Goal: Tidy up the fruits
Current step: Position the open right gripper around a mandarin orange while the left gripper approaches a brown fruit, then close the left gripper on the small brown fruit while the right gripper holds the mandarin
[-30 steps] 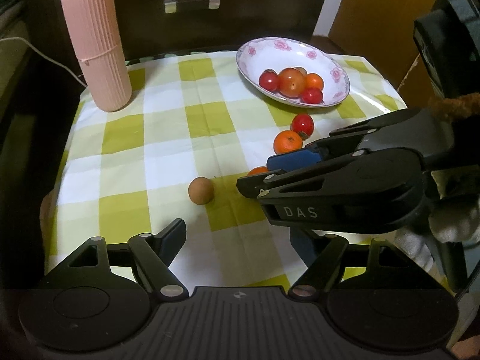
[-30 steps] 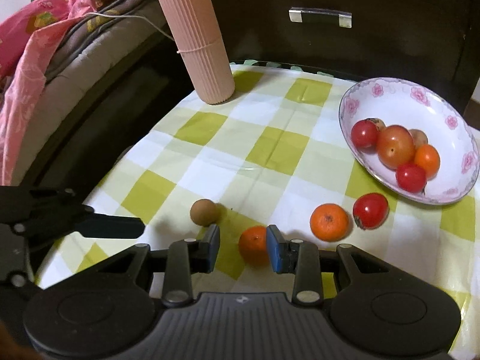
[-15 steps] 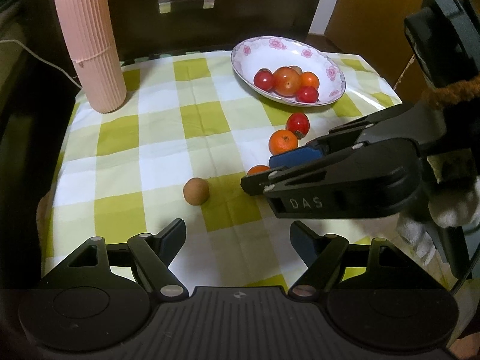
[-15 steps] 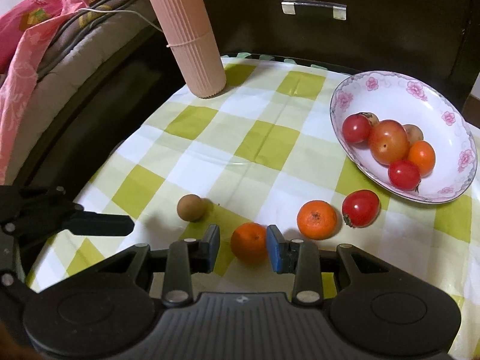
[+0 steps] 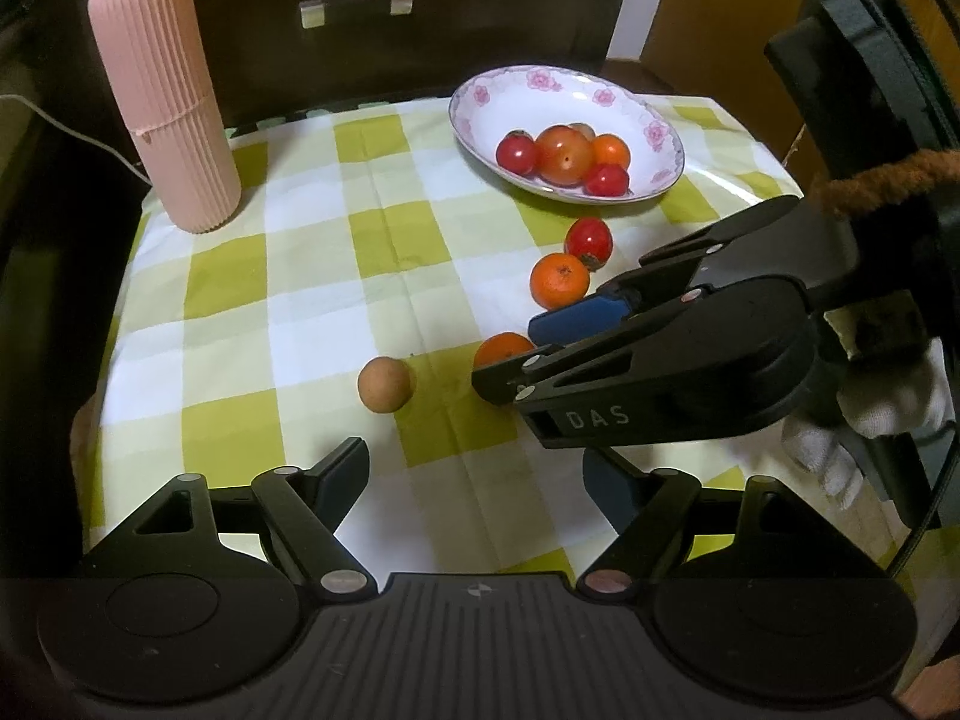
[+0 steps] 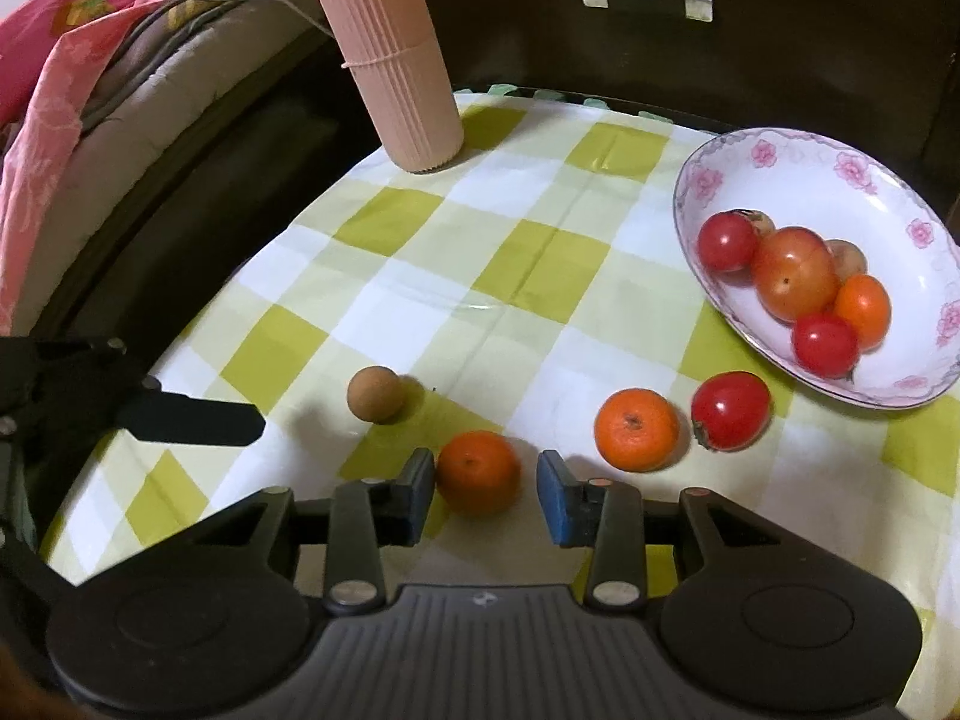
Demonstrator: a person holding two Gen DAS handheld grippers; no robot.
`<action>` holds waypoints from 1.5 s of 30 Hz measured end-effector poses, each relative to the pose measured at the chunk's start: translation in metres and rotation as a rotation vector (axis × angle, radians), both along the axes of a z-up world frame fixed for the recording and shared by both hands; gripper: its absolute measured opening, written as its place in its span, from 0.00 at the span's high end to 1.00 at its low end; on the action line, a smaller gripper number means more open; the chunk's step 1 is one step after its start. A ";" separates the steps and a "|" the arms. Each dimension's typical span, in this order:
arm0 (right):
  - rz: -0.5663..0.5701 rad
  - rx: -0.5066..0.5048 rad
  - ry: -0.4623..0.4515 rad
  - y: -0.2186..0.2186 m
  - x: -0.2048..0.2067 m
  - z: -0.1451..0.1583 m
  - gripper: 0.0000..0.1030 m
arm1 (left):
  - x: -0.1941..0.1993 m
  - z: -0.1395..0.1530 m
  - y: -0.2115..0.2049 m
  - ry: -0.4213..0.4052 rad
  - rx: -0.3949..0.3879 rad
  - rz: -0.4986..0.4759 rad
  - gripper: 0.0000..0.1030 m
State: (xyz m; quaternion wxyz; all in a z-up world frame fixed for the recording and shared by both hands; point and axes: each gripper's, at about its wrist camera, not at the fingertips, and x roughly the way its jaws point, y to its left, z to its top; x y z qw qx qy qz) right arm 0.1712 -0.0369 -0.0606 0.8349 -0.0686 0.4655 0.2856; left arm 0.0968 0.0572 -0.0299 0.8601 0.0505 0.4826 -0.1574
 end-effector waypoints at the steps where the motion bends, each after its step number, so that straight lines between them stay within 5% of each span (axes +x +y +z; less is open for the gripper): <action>1: 0.004 0.002 0.000 0.001 0.000 -0.001 0.65 | 0.000 -0.001 0.000 0.001 0.000 0.001 0.19; 9: -0.015 -0.002 -0.028 -0.008 -0.007 -0.002 0.70 | 0.007 -0.007 0.004 0.004 0.010 0.023 0.19; 16: -0.077 0.027 -0.037 -0.058 -0.027 0.025 0.70 | 0.017 -0.012 0.011 -0.009 -0.007 0.074 0.22; 33: -0.163 0.081 0.030 -0.108 -0.032 0.011 0.70 | 0.039 -0.031 -0.012 -0.046 0.057 0.140 0.70; 45: -0.150 0.021 0.007 -0.105 -0.032 0.002 0.70 | 0.036 -0.029 -0.020 -0.043 0.049 0.109 0.66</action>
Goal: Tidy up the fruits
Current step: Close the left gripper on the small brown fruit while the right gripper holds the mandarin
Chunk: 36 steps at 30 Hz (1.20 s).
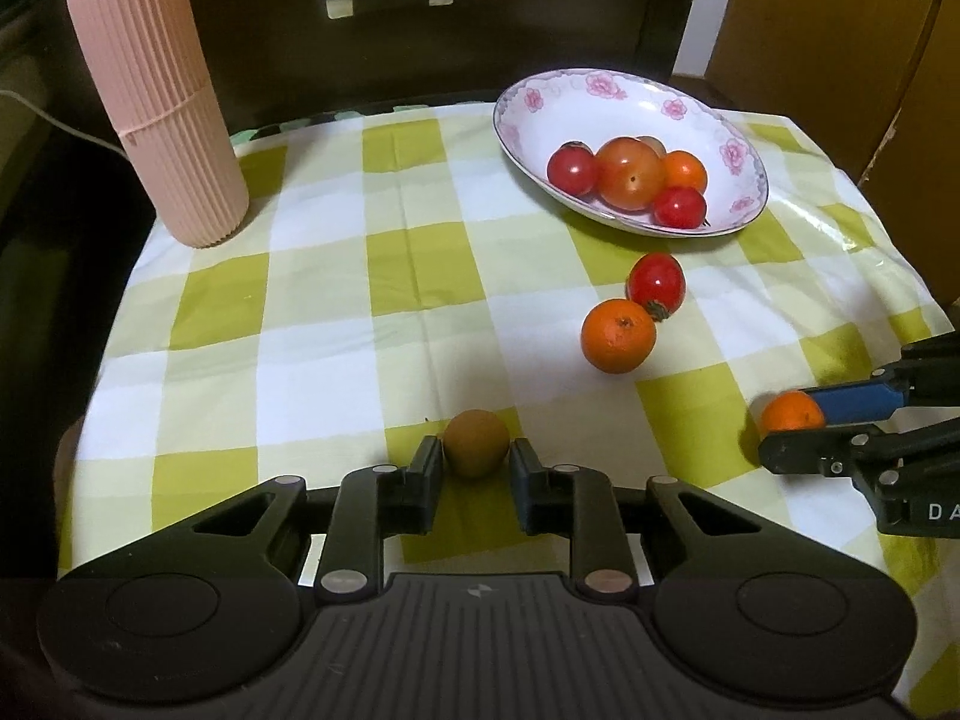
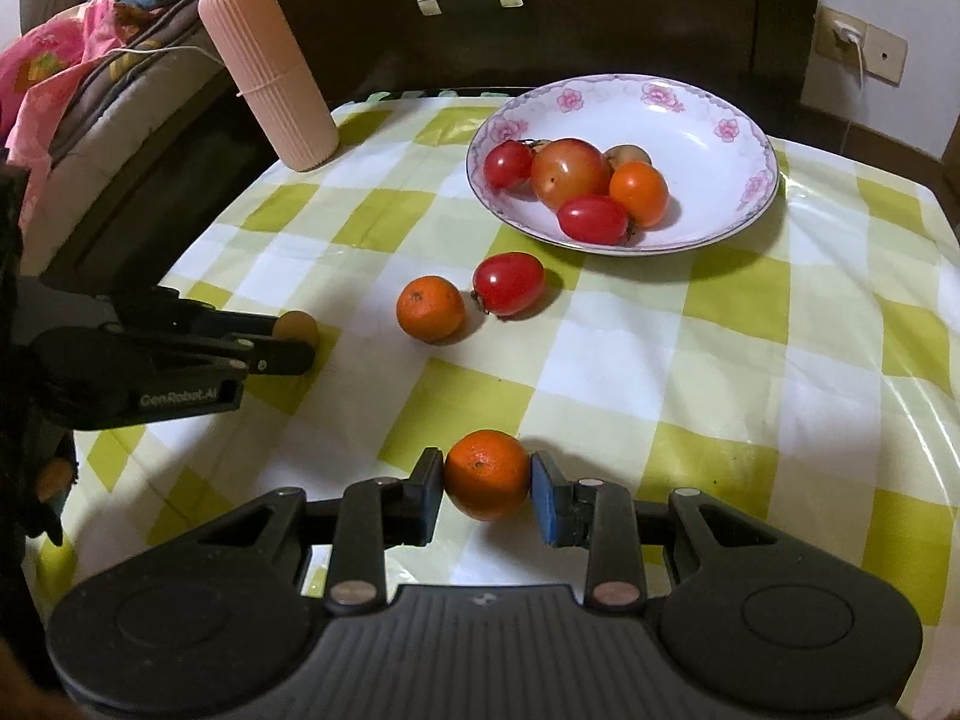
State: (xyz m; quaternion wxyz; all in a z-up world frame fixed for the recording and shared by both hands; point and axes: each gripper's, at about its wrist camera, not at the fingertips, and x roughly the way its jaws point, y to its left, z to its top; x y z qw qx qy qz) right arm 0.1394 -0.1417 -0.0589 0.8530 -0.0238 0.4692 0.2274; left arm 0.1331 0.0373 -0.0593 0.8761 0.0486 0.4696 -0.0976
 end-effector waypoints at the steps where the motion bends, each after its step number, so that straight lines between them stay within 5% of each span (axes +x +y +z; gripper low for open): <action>1: -0.002 0.000 0.001 -0.001 0.001 -0.001 0.70 | 0.000 -0.001 -0.001 0.002 0.001 0.000 0.65; 4: -0.007 -0.003 0.004 -0.001 0.001 -0.003 0.70 | 0.000 -0.003 -0.003 0.000 0.005 -0.005 0.64; 9: -0.002 -0.017 -0.001 0.000 0.001 -0.006 0.70 | 0.001 0.000 -0.007 -0.027 0.008 -0.006 0.45; 36: 0.033 -0.024 -0.011 0.005 -0.004 -0.005 0.58 | -0.001 -0.006 -0.017 -0.034 0.041 -0.033 0.45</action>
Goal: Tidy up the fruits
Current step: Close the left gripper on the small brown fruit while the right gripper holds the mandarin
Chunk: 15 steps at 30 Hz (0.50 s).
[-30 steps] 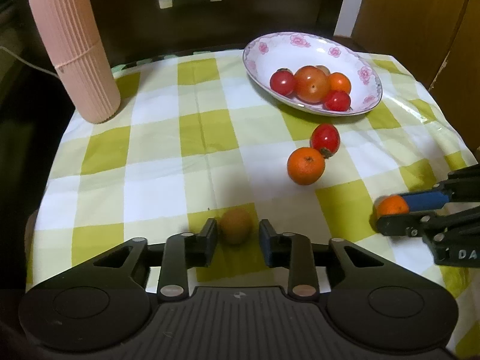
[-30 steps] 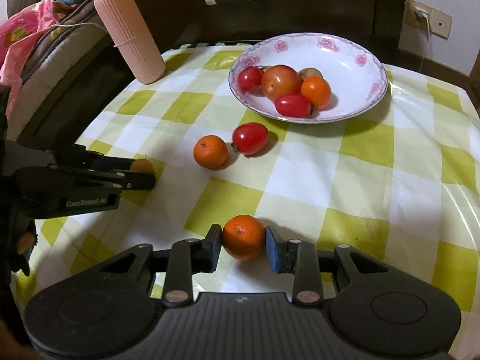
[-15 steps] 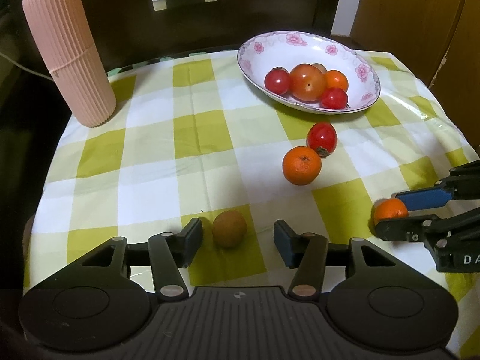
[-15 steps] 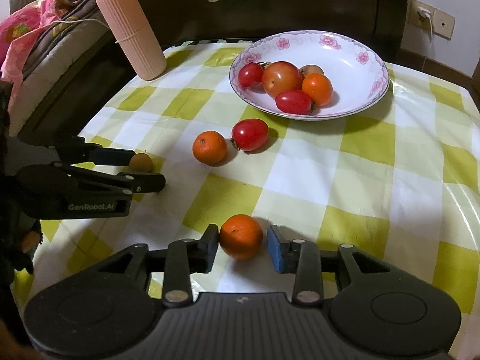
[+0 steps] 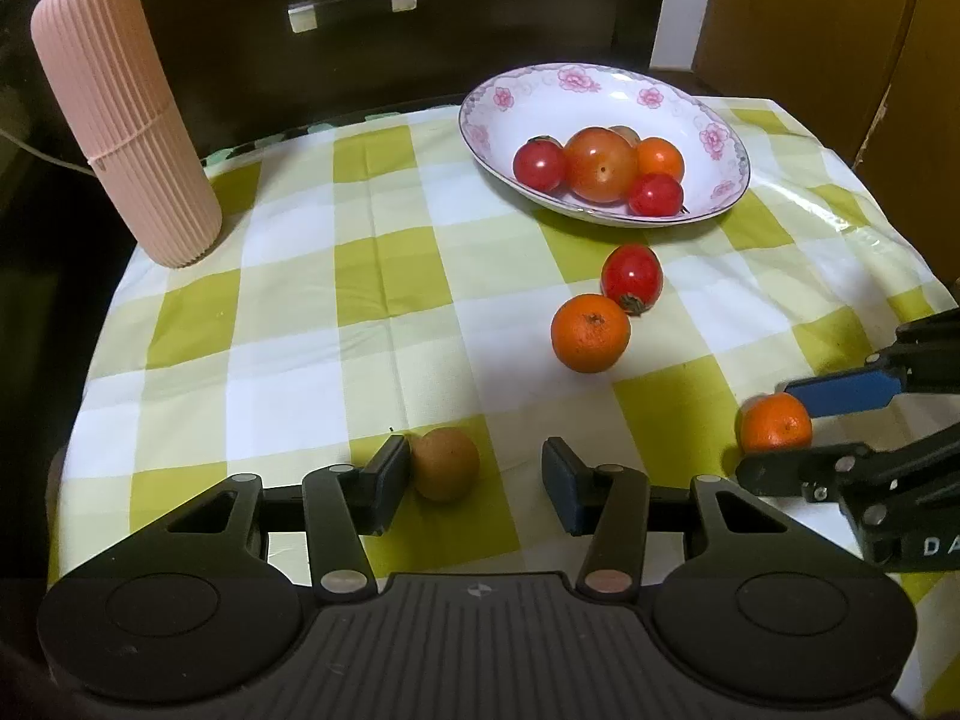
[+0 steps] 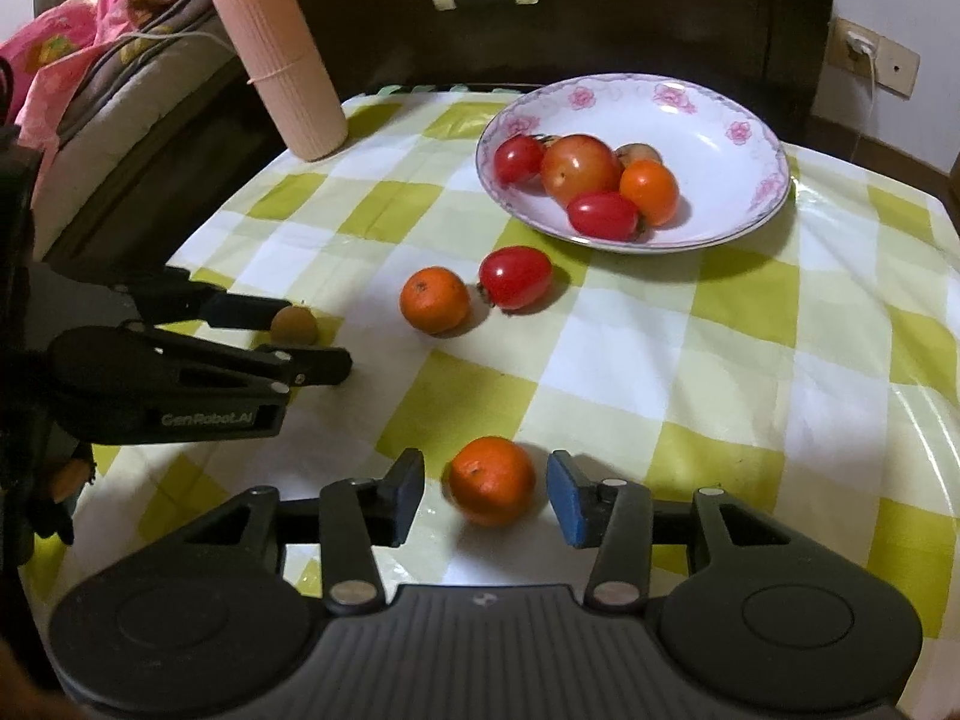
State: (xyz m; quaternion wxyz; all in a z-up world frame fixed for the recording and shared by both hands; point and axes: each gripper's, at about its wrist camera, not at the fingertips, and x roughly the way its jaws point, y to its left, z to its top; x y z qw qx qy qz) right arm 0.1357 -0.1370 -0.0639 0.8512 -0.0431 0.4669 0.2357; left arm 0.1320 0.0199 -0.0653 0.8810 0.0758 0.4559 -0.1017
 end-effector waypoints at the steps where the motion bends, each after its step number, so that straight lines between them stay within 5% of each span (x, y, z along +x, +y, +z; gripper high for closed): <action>1: 0.001 -0.002 0.000 0.000 0.000 -0.001 0.58 | 0.000 0.000 0.000 0.000 0.000 0.001 0.44; 8: 0.002 -0.011 -0.001 0.000 0.001 -0.001 0.58 | 0.000 0.000 -0.001 0.001 0.002 -0.004 0.47; 10: 0.011 -0.023 -0.007 0.003 0.000 -0.001 0.64 | -0.002 0.000 -0.002 -0.001 0.013 -0.007 0.50; 15: 0.006 -0.034 -0.011 0.004 0.000 -0.001 0.70 | -0.002 0.004 -0.004 0.006 0.005 -0.015 0.66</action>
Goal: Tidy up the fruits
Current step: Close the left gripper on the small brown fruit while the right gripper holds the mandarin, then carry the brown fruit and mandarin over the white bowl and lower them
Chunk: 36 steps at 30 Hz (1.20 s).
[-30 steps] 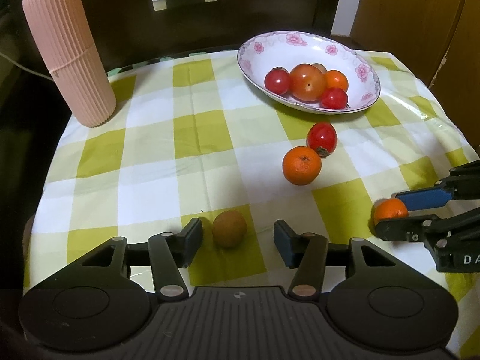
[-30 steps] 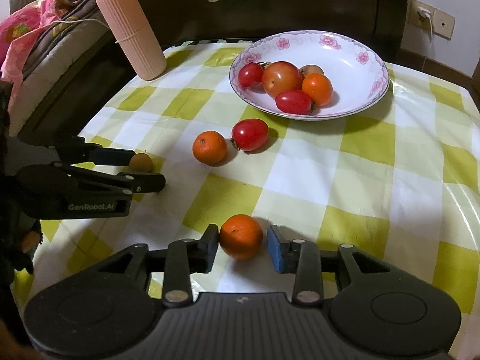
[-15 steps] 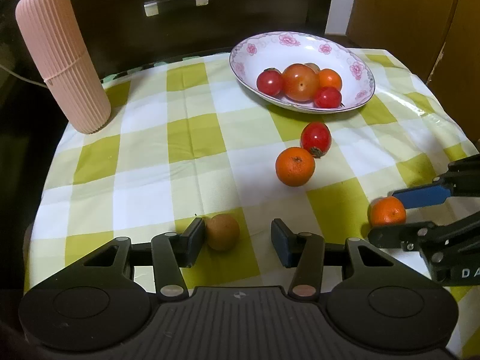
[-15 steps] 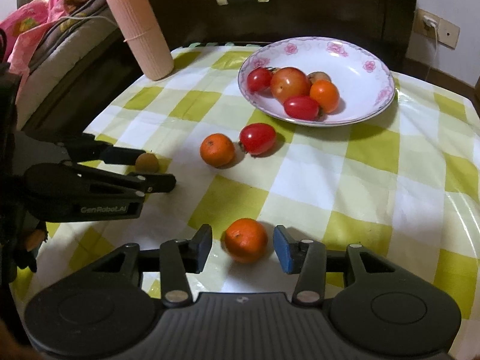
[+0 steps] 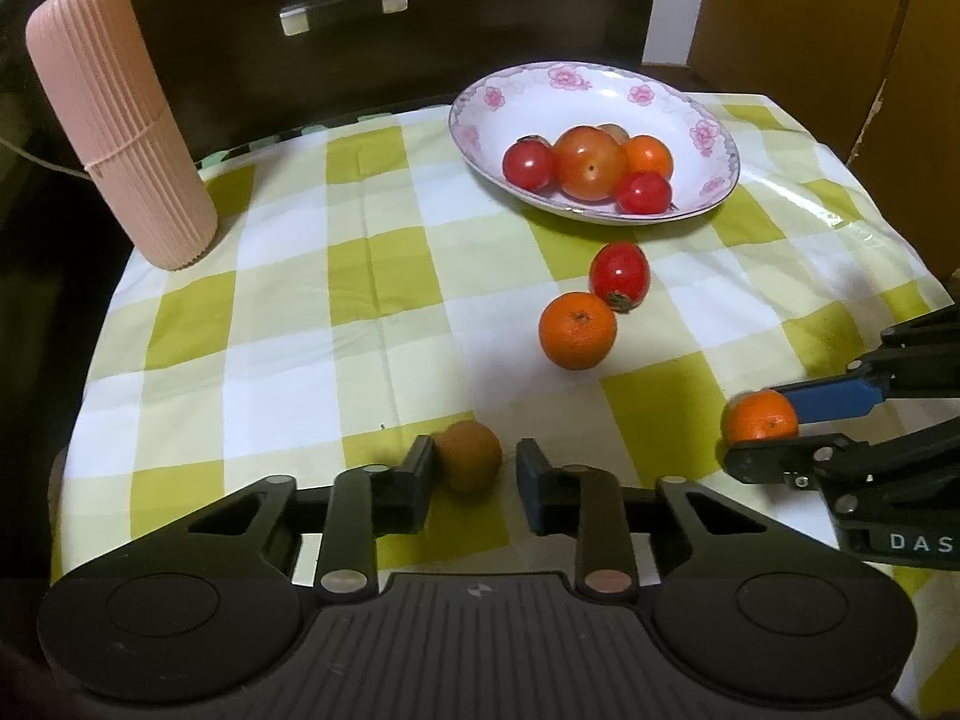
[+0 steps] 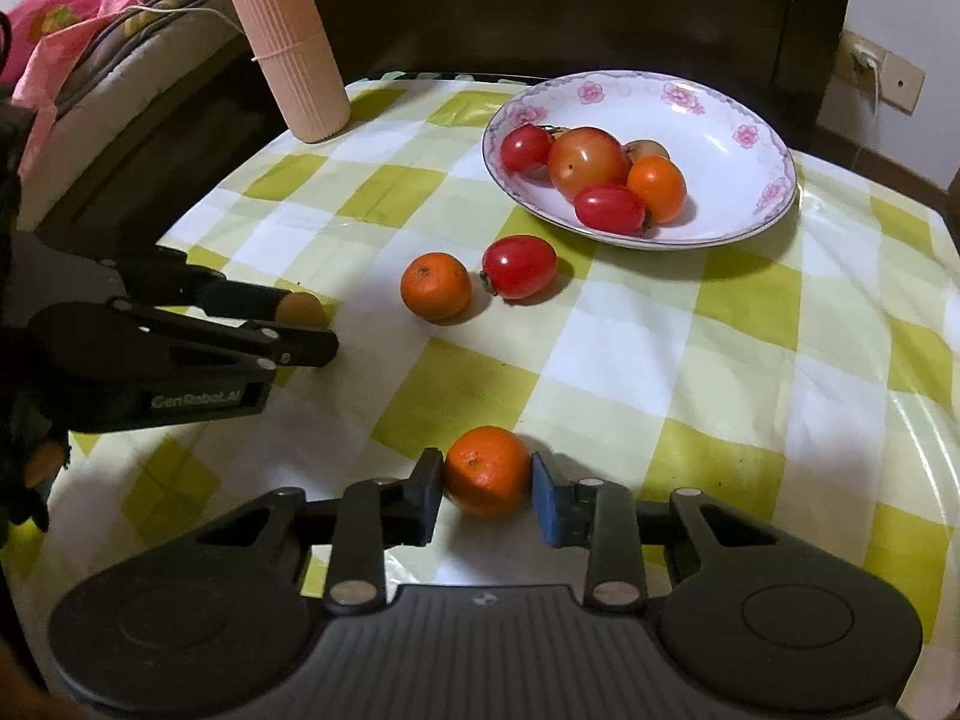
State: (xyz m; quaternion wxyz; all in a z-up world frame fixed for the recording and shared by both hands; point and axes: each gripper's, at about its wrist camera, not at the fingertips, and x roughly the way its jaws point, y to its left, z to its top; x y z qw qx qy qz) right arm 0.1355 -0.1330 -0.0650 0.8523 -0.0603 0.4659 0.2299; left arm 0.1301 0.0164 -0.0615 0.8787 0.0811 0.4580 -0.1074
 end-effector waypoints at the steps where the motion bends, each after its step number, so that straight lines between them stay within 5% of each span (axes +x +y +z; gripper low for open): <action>1: -0.002 0.003 0.002 -0.001 0.000 0.000 0.70 | 0.001 0.000 -0.001 -0.002 0.000 -0.002 0.67; 13: -0.012 0.025 -0.002 -0.003 0.001 0.003 0.70 | 0.000 0.003 -0.001 0.008 -0.020 -0.012 0.71; 21: -0.021 0.032 0.010 -0.004 0.001 0.001 0.70 | -0.001 -0.002 -0.002 0.011 -0.009 -0.016 0.59; 26: -0.025 0.033 0.009 -0.005 0.002 0.002 0.70 | -0.003 -0.001 -0.003 0.010 -0.004 -0.016 0.71; 36: -0.043 0.052 -0.017 -0.007 0.006 0.010 0.70 | -0.002 0.011 -0.006 -0.008 -0.034 -0.020 0.71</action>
